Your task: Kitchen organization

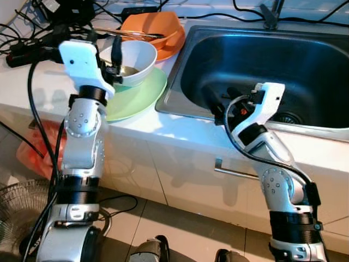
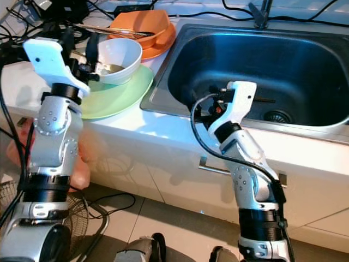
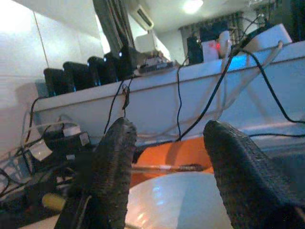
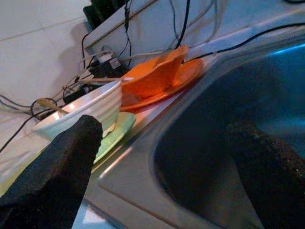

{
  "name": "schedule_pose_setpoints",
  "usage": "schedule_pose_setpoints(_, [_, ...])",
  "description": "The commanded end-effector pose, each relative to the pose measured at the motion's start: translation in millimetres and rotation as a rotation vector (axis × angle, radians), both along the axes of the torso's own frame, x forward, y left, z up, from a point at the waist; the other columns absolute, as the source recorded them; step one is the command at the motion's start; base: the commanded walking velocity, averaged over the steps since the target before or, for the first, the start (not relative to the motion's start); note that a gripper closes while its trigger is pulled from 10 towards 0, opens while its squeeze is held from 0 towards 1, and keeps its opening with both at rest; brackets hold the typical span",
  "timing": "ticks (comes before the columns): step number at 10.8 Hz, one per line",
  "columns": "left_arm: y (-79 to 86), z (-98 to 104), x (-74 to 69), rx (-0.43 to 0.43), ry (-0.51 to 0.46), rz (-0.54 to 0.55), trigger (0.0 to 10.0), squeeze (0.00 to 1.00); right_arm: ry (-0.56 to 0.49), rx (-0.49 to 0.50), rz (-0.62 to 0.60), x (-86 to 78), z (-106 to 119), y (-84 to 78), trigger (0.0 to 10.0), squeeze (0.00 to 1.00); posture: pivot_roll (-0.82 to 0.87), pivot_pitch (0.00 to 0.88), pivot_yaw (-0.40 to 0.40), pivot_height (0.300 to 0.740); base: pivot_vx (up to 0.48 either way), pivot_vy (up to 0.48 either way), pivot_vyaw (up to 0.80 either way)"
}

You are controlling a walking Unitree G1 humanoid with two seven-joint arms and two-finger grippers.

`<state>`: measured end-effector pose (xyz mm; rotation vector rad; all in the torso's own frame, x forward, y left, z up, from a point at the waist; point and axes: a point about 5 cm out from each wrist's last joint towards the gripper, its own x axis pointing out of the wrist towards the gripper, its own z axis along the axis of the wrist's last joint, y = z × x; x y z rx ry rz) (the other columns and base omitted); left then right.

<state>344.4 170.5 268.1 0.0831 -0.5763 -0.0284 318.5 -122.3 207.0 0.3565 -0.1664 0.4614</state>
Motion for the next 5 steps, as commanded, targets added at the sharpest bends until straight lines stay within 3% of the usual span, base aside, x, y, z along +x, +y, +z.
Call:
schedule_pose_setpoints(1, [1.6, 6, -4.0, 0.010, -0.022, 0.025, 10.0, 1.00, -0.009, 0.001, -0.009, 1.5, 2, 0.1, 10.0, 0.01, 0.02, 0.106, 0.117, 0.740, 0.000, 0.000, -0.80])
schedule_pose_setpoints(3, [1.4, 10, -13.2, 0.032, -0.055, 0.068, 10.0, 1.00, -0.033, 0.011, -0.024, 3.7, 11, -1.9, 10.0, 0.00, 0.02, 0.100, 0.114, 0.740, 0.000, 0.000, -0.80])
schedule_pose_setpoints(4, [-1.7, 5, -16.1, 0.040, -0.042, 0.075, 10.0, 1.00, -0.054, 0.015, -0.029, 4.2, 17, -2.7, 10.0, 0.00, 0.02, 0.097, 0.111, 0.740, 0.000, 0.000, 0.00])
schedule_pose_setpoints(5, [-3.9, 3, -16.4, 0.033, -0.022, 0.060, 10.0, 0.00, -0.059, 0.014, -0.033, 4.4, 17, -3.4, 10.0, 0.00, 0.02, 0.097, 0.108, 0.740, 0.000, 0.000, 0.00])
